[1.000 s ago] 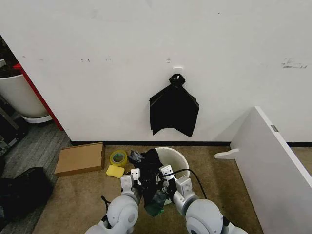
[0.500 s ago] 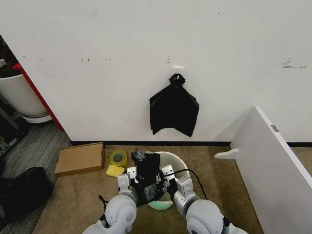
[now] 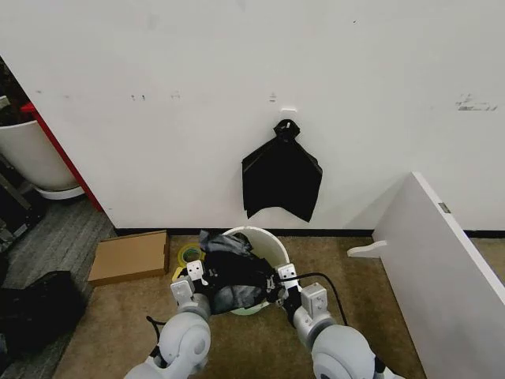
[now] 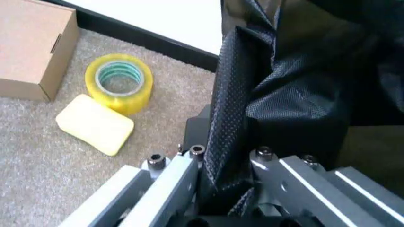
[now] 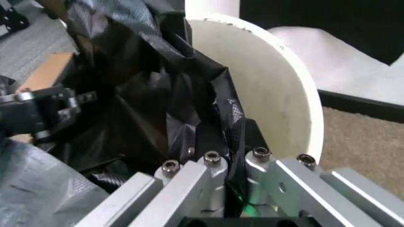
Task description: Place the garbage bag over the trash bin.
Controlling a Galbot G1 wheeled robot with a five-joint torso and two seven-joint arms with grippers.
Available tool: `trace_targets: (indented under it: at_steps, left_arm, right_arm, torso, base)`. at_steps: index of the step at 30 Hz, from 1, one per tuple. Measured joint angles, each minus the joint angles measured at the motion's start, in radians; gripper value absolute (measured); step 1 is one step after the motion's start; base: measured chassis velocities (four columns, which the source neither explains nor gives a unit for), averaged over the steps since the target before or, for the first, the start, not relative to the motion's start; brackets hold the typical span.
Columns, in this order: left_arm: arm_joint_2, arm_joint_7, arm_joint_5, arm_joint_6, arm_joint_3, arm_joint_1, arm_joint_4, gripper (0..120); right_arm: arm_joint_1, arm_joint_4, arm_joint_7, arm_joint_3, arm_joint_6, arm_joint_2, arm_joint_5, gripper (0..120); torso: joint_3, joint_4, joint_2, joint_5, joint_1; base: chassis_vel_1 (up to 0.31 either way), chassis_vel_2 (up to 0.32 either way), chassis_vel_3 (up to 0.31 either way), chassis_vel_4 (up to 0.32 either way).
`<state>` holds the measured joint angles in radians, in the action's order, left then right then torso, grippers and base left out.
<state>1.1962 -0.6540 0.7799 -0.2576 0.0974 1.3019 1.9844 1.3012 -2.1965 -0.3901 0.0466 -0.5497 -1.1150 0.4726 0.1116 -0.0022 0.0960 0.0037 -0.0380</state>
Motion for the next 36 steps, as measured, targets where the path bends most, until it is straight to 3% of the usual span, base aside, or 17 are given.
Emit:
trace_targets:
  at_steps: [20, 26, 36]
  left_arm:
    - [-0.017, 0.008, -0.023, 0.005, 0.010, 0.049, 0.054, 3]
    - [-0.027, 0.020, -0.052, 0.002, 0.010, 0.054, 0.072, 3]
    - [-0.048, 0.031, -0.076, -0.006, 0.018, 0.063, 0.091, 3]
  right_arm:
    - [0.064, -0.081, 0.014, -0.033, -0.013, 0.044, -0.039, 0]
    - [0.111, -0.132, 0.118, -0.032, 0.055, 0.058, -0.125, 26]
    - [0.124, -0.210, 0.192, -0.069, 0.084, 0.105, -0.184, 57]
  torso:
    - [0.000, -0.0001, 0.000, 0.0000, 0.000]
    - [0.000, -0.0001, 0.000, 0.0000, 0.000]
    - [0.000, -0.0001, 0.000, -0.0001, 0.000]
  base:
    - [0.000, 0.000, 0.000, 0.000]
    - [0.000, 0.000, 0.000, 0.000]
    - [0.000, 0.000, 0.000, 0.000]
